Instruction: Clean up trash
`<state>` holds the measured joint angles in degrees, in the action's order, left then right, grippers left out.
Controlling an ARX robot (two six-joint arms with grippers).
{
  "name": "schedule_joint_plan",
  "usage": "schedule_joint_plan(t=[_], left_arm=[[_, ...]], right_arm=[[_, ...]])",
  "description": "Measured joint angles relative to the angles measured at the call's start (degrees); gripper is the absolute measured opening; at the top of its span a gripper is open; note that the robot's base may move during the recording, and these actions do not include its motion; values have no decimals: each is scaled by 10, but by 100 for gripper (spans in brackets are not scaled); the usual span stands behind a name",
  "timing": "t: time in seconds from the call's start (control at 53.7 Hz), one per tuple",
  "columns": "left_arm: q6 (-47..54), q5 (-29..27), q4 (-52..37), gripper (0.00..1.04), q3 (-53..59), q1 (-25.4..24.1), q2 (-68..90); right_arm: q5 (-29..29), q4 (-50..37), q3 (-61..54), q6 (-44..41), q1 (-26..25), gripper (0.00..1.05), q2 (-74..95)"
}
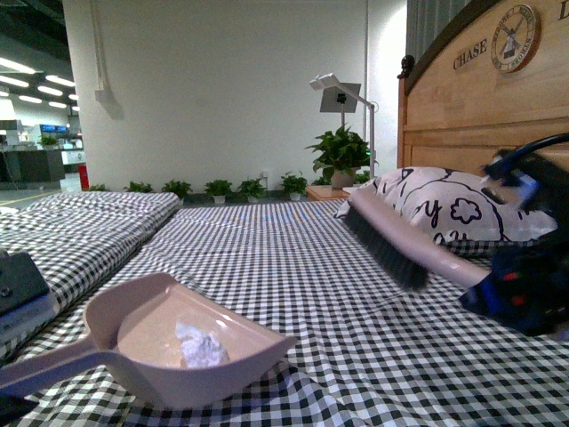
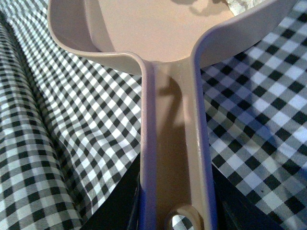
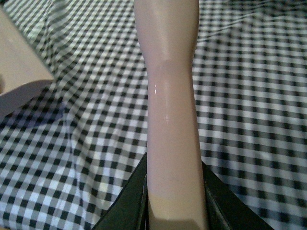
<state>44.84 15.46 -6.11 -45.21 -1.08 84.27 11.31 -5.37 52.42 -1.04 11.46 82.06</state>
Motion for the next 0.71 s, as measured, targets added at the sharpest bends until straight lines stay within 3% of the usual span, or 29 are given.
schedule_joint_plan(t=[0.205, 0.391, 0.707], left_arm=[[-52, -21, -34, 27, 18, 0, -50], [-124, -74, -73, 27, 42, 4, -138], [-189, -142, -59, 27, 99, 46, -315]], right_arm=[[25, 19, -37, 57, -85, 20, -116], [76, 64, -65, 100, -148, 20, -255], [111, 118, -70, 163, -177, 20, -415]])
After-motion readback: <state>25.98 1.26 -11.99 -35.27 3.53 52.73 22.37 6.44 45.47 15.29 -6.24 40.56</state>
